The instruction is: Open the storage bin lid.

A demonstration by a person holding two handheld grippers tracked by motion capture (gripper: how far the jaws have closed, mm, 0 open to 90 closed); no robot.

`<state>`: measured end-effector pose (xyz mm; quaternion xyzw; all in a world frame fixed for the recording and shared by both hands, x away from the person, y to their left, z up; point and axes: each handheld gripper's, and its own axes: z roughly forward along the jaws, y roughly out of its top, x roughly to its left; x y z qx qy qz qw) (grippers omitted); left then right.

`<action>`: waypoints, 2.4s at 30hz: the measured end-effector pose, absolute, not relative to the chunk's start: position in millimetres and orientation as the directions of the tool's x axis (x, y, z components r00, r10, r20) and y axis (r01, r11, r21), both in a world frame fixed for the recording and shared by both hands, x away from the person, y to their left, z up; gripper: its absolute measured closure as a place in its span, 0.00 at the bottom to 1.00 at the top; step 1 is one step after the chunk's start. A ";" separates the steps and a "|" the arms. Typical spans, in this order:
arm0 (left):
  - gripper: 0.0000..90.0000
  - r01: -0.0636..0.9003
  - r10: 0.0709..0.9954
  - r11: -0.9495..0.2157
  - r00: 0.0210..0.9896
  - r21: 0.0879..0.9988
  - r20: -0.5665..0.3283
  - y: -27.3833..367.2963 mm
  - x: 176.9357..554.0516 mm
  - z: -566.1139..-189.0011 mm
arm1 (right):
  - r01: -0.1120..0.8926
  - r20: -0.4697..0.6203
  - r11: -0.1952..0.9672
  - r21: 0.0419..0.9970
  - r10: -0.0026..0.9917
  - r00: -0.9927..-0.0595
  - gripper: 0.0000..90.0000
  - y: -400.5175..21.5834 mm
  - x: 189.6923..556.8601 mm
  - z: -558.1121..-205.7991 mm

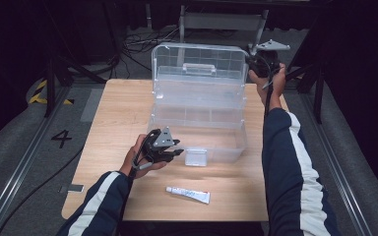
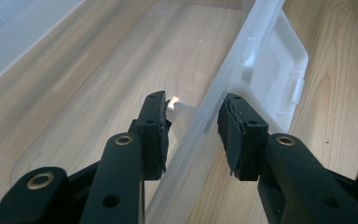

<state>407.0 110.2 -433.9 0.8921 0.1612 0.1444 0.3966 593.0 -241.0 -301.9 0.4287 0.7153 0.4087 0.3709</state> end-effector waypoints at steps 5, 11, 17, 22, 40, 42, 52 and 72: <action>0.70 0.173 0.404 -0.633 0.906 0.755 0.131 110.2 406.9 -433.9 | 0.330 -0.180 0.303 0.894 0.917 -0.355 0.94 -239.7 600.9 -302.8; 0.69 0.175 0.407 -0.628 0.905 0.758 0.128 110.5 406.4 -434.3 | 0.345 -0.178 0.309 0.887 0.915 -0.361 0.94 -240.1 608.9 -305.0; 0.69 0.174 0.407 -0.627 0.905 0.759 0.128 110.7 406.2 -434.5 | 0.361 -0.177 0.312 0.879 0.916 -0.361 0.94 -239.6 616.6 -307.4; 0.69 0.177 0.408 -0.622 0.905 0.762 0.123 110.9 406.1 -434.7 | 0.378 -0.170 0.308 0.873 0.918 -0.357 0.93 -239.0 624.8 -311.1; 0.69 0.180 0.409 -0.618 0.905 0.765 0.118 110.9 406.3 -434.9 | 0.443 -0.163 0.334 0.832 0.910 -0.380 0.92 -239.0 645.5 -314.8; 0.69 0.180 0.409 -0.618 0.905 0.765 0.118 111.0 406.2 -434.9 | 0.449 -0.155 0.331 0.830 0.910 -0.385 0.92 -240.1 646.7 -315.0; 0.69 0.179 0.409 -0.613 0.905 0.770 0.116 110.9 406.1 -435.4 | 0.483 -0.158 0.359 0.799 0.899 -0.408 0.92 -239.9 655.7 -314.1; 0.69 0.179 0.420 -0.619 0.898 0.765 0.130 110.8 406.2 -436.2 | 0.502 -0.131 0.347 0.792 0.900 -0.416 0.91 -241.7 660.9 -316.8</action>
